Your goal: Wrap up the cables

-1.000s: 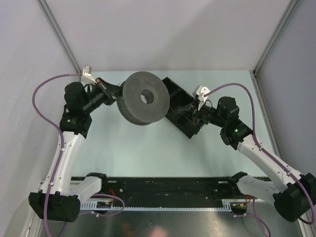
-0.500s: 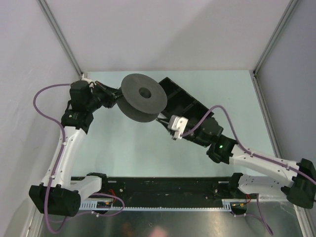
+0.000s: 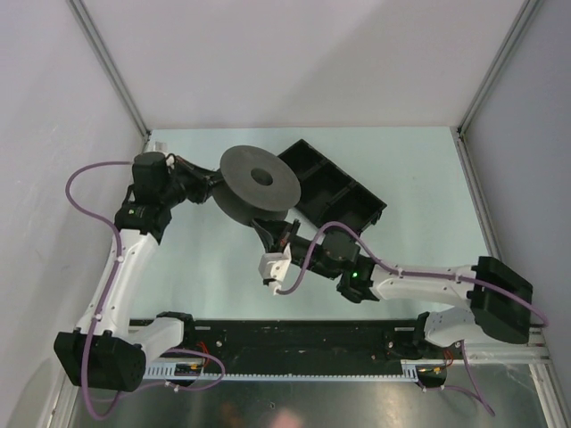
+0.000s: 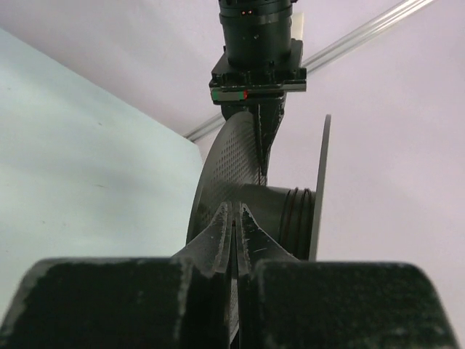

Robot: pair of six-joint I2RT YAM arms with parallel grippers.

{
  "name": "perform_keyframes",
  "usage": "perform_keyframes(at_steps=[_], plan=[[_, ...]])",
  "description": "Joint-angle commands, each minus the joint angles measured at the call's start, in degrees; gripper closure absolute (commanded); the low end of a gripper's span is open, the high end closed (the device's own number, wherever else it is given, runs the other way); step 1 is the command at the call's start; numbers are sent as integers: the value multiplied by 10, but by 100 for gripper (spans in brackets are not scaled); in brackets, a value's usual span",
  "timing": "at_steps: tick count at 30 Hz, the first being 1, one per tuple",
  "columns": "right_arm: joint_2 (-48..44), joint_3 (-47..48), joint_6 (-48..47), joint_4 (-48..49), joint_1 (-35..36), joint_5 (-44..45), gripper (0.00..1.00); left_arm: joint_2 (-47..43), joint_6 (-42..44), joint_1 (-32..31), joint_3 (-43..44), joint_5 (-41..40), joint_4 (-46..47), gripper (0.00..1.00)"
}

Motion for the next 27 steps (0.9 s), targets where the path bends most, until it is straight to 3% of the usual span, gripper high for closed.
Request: perform_keyframes(at_steps=[1, 12, 16, 20, 27], plan=[[44, 36, -54, 101, 9, -10, 100, -31, -11, 6, -11, -33, 45, 100], [162, 91, -111, 193, -20, 6, 100, -70, 30, 5, -61, -33, 54, 100], [178, 97, -125, 199, -40, -3, 100, -66, 38, 7, -81, -29, 97, 100], [182, 103, -131, 190, -76, -11, 100, -28, 39, 7, -79, -4, 160, 100], [167, 119, -132, 148, -165, -32, 100, 112, 80, -43, 31, -8, 207, 100]])
